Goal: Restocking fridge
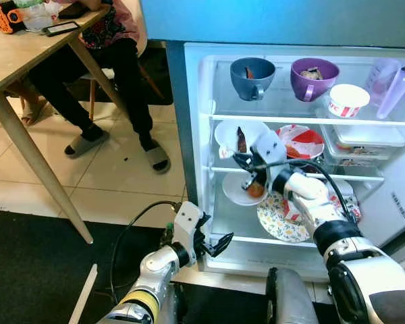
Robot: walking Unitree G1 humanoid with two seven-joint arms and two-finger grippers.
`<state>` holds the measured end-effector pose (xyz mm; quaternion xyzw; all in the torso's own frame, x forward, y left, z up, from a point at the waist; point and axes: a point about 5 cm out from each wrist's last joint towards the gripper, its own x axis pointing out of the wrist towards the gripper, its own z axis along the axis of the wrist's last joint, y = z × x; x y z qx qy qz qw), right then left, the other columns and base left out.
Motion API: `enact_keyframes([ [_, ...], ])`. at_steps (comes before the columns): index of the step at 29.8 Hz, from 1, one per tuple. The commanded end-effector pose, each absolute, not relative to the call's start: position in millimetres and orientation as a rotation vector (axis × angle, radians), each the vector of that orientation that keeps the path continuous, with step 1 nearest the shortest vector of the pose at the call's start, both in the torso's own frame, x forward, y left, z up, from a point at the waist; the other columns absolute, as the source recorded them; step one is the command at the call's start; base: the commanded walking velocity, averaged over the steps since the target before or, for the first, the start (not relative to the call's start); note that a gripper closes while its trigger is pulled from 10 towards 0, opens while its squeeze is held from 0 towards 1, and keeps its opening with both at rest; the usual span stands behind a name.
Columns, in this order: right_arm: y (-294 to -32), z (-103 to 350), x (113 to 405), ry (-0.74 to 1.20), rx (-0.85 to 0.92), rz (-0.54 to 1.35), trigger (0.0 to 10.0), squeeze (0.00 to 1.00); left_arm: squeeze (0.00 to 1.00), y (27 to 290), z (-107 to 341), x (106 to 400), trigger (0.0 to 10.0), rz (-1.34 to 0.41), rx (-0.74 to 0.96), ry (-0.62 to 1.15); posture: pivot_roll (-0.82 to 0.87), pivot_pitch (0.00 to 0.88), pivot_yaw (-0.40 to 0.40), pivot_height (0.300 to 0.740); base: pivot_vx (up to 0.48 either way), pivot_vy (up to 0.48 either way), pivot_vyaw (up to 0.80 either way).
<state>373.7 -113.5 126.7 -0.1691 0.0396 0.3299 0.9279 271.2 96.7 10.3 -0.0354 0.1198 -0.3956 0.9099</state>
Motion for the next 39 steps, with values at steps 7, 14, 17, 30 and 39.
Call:
enact_keyframes([
  [7, -107.0, 120.9, 381.1, 0.181, -0.524, 0.548, 10.0, 0.0, 0.0, 82.8, 23.2, 274.5, 10.0, -0.846, -0.1, 0.155, -0.06, 0.0, 0.011, 0.546, 0.0, 0.0, 0.0],
  [14, -129.5, 155.9, 399.2, 0.111, -0.374, 0.369, 10.0, 0.0, 0.0, 89.4, 36.0, 278.2, 10.0, -0.819, -0.11, 0.07, -0.04, 0.055, 0.015, 0.546, 0.0, 0.0, 0.0],
  [17, -136.0, 160.9, 401.3, 0.101, -0.413, 0.342, 10.0, 0.0, 0.0, 89.6, 36.0, 277.1, 10.0, -0.821, -0.11, 0.069, -0.04, 0.063, 0.02, 0.546, 0.0, 0.0, 0.0],
  [30, -186.6, 173.0, 404.0, 0.113, -0.48, 0.134, 10.0, 0.0, 0.0, 86.8, 37.3, 274.8, 10.0, -0.838, -0.114, 0.073, -0.05, 0.074, 0.024, 0.546, 0.0, 0.0, 0.0],
  [39, -188.7, 152.3, 398.2, 0.193, -0.508, 0.104, 10.0, 0.0, 0.0, 87.8, 41.8, 275.5, 10.0, -0.827, -0.116, 0.053, -0.03, 0.099, 0.03, 0.546, 0.0, 0.0, 0.0],
])
